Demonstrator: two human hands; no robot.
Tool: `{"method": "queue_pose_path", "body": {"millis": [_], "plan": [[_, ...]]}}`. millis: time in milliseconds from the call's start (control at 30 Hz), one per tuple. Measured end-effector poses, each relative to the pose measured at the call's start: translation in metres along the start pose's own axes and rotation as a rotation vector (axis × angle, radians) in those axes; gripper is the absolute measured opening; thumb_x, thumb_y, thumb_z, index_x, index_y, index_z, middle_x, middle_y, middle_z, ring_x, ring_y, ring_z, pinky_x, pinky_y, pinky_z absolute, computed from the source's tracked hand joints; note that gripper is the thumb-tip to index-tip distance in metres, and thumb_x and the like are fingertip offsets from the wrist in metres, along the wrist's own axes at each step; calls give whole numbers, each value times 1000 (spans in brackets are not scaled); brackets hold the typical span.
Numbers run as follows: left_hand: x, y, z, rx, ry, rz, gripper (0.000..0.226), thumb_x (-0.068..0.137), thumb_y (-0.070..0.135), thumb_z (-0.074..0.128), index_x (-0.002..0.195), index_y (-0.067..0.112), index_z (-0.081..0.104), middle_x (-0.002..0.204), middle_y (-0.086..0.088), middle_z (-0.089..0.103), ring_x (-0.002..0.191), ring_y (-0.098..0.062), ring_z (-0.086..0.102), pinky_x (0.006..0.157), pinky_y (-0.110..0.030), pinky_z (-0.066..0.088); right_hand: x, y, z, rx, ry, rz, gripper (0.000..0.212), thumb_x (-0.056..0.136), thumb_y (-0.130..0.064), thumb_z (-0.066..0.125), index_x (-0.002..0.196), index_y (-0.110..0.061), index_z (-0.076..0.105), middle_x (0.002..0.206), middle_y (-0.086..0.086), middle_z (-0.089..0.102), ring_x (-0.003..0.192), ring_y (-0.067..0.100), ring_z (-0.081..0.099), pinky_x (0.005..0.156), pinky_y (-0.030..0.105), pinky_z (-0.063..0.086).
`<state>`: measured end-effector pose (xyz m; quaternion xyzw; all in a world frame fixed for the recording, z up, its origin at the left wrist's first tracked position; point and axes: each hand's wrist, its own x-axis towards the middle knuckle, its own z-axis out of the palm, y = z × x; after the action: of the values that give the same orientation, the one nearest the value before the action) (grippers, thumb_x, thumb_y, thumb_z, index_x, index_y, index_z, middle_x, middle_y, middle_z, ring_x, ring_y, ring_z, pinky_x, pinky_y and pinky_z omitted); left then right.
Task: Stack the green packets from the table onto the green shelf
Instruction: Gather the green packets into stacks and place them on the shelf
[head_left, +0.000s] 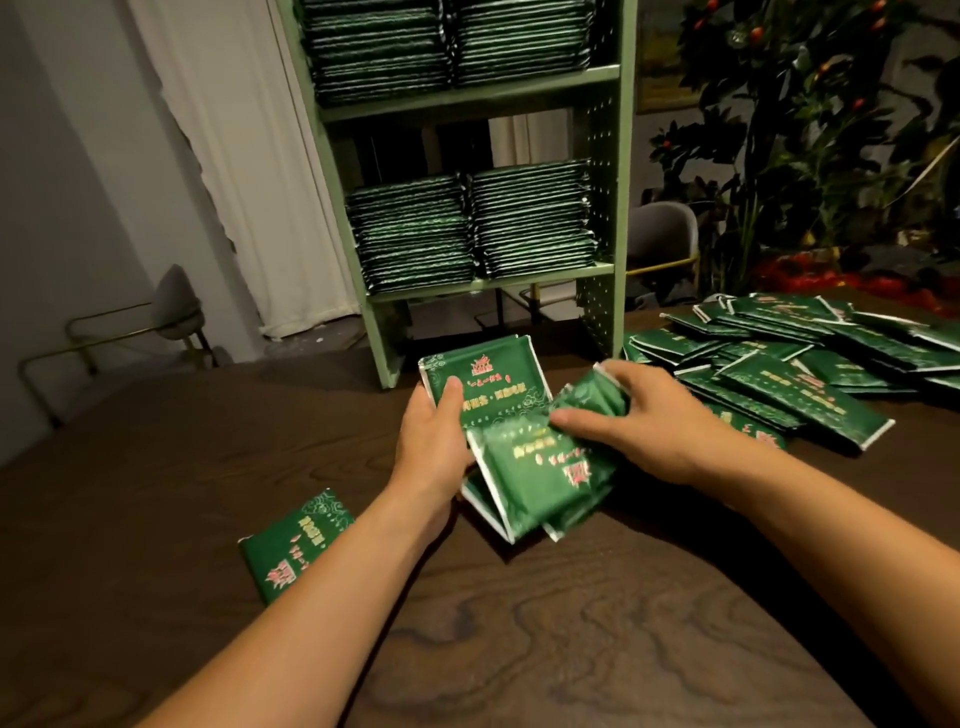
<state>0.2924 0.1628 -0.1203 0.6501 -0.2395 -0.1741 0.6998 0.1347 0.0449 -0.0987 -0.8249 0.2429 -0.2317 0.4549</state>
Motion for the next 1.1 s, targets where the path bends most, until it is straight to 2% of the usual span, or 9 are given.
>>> {"method": "queue_pose_path", "body": {"millis": [133, 233, 367, 400, 567, 733, 833, 933, 1100], "plan": [[-6, 1, 0, -217, -48, -122, 21, 108, 28, 46, 121, 23, 61, 125, -1, 70, 114, -22, 67, 98, -58, 52, -4, 2, -6, 210, 172, -64, 26, 86, -22, 77, 106, -13, 62, 94, 0, 76, 85, 13, 74, 76, 31, 61], [-17, 3, 2, -314, -83, -137, 24, 107, 25, 46, 122, 12, 61, 118, -9, 73, 108, -26, 71, 93, -54, 56, -6, 3, -2, 272, 191, -79, 23, 87, -11, 76, 108, -13, 65, 97, -1, 76, 88, 10, 74, 82, 33, 61], [-29, 1, 4, -296, -152, -160, 79, 80, 64, 72, 139, 13, 57, 141, -7, 62, 130, -26, 59, 111, -53, 43, -9, 5, 14, 282, 175, -79, 24, 91, -8, 71, 112, -17, 64, 102, -3, 76, 95, 10, 72, 92, 39, 58], [-31, 2, 4, -278, -206, -155, 81, 77, 68, 72, 138, 16, 59, 139, -7, 63, 129, -27, 60, 110, -53, 44, -10, 5, 17, 270, 183, -82, 25, 92, -8, 69, 114, -17, 63, 104, -4, 75, 97, 9, 71, 94, 39, 57], [-37, 5, 8, -153, -363, -38, 23, 99, 25, 59, 119, 16, 66, 107, -7, 77, 96, -22, 75, 82, -39, 62, -12, 3, 19, 232, 202, -142, 24, 94, -9, 67, 116, -17, 63, 105, -5, 74, 97, 6, 70, 92, 32, 57], [-32, 0, 8, -135, -251, 4, 25, 98, 14, 64, 123, 13, 62, 113, -8, 76, 100, -24, 74, 85, -42, 60, -11, 4, 20, 158, 276, -107, 44, 86, -25, 78, 123, -20, 53, 107, -9, 65, 94, 2, 65, 84, 26, 55], [-26, 1, 7, -206, -171, 18, 25, 99, 9, 61, 125, 10, 60, 115, -11, 74, 104, -28, 73, 89, -48, 59, -11, 2, 19, 225, 247, 95, 64, 77, -42, 83, 123, -17, 45, 103, 2, 63, 80, 11, 67, 63, 29, 56], [-24, 1, 7, -249, -142, 4, 30, 98, 6, 61, 128, 6, 57, 117, -15, 73, 105, -31, 72, 90, -51, 59, -11, 1, 21, 379, 93, 161, 38, 83, -26, 81, 108, -5, 60, 87, 9, 72, 58, 13, 65, 47, 26, 51], [-26, 7, 8, -346, -133, -33, 24, 101, 18, 59, 123, 9, 60, 112, -12, 75, 102, -29, 73, 92, -52, 58, -11, 1, 19, 454, 107, 90, 21, 82, -14, 80, 97, -5, 69, 76, 5, 73, 54, 12, 61, 47, 24, 50]]}}
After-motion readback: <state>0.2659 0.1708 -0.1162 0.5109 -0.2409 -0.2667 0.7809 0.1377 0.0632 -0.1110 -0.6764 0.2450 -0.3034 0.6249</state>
